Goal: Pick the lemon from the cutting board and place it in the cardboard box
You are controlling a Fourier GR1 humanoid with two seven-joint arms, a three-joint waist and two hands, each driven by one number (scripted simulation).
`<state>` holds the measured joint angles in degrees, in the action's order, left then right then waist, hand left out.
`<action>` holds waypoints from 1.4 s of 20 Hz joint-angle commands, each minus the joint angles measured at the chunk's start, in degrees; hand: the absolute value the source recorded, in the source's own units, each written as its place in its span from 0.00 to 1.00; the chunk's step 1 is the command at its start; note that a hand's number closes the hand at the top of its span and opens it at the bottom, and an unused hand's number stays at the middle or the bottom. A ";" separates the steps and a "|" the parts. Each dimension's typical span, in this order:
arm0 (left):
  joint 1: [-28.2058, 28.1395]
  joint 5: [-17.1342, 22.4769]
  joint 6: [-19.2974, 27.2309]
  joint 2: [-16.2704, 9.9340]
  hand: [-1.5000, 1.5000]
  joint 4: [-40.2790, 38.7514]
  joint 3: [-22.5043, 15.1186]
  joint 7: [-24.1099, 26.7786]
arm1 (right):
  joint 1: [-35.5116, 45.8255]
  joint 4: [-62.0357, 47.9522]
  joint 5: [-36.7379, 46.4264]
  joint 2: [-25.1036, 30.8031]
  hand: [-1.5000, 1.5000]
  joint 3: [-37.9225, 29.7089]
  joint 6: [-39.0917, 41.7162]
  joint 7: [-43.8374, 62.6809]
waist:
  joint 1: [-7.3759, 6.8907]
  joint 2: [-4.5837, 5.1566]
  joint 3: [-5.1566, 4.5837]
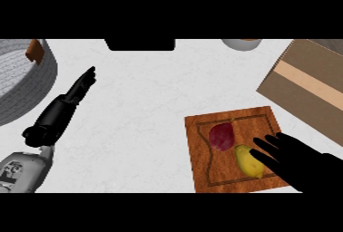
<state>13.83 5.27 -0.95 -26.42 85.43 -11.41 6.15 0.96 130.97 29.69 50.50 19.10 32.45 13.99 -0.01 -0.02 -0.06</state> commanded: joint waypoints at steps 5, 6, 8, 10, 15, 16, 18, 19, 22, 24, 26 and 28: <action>-4.94 -3.20 0.16 3.43 0.50 4.86 0.29 -0.68 | -2.86 2.49 8.67 -8.47 0.00 8.03 4.32 7.83 | 0.03 -0.12 0.07; -0.99 -4.43 -0.56 3.36 0.50 0.82 1.73 -0.04 | 0.03 -4.15 12.46 -9.79 0.00 8.09 1.85 3.25 | 0.03 0.01 0.08; -2.30 -3.23 -2.63 3.09 0.50 3.03 2.35 -1.74 | 3.69 -4.51 10.21 -10.21 0.00 4.28 6.33 5.18 | -0.19 0.00 0.06; -4.23 -5.67 -1.21 4.26 0.50 1.99 2.28 1.82 | 3.27 -4.66 15.25 -13.64 0.00 8.68 4.62 7.63 | -0.20 0.01 0.05; 0.53 -4.89 -5.23 5.07 0.50 -0.71 5.37 -0.62 | -1.03 -6.59 19.70 -12.47 0.00 6.36 1.83 0.33 | 0.27 0.03 0.07; 0.69 -5.02 -5.31 5.10 0.50 1.58 6.03 -2.72 | 0.60 -6.30 21.61 -16.30 0.00 9.84 3.99 3.88 | 0.09 0.00 0.06; 2.64 -6.36 -4.82 6.29 0.50 0.02 5.23 -3.70 | 2.16 -10.92 24.14 -16.66 0.00 10.52 2.10 1.75 | 0.13 0.05 0.07; 3.19 -6.45 -5.39 5.38 0.50 -0.23 6.34 -3.55 | 4.66 -7.60 23.58 -20.82 0.00 12.28 7.67 8.53 | 0.05 0.03 0.04; 1.13 -6.49 -5.78 7.32 0.50 2.04 6.14 -4.65 | 4.19 -15.41 25.96 -18.28 0.00 8.62 2.75 0.35 | -0.04 0.03 0.07; -1.51 -6.98 -7.20 5.93 0.50 3.36 8.12 -2.33 | 6.73 -14.68 26.72 -22.75 0.00 9.54 6.62 3.38 | -0.20 0.01 0.05; -4.03 -9.57 -5.47 8.79 0.50 3.61 6.46 -0.49 | 3.00 -14.45 28.44 -20.15 0.00 8.10 4.06 -0.38 | -0.02 -0.02 0.06; -0.85 -5.79 -8.73 6.44 0.50 7.34 8.78 -6.98 | 1.04 -18.62 29.98 -19.38 0.00 8.91 -2.02 -4.67 | -0.10 -0.04 0.09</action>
<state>12.79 -1.98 -7.65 -19.38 88.32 -4.17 3.35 3.71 116.03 57.06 31.55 27.47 34.42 13.11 -0.02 -0.02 0.00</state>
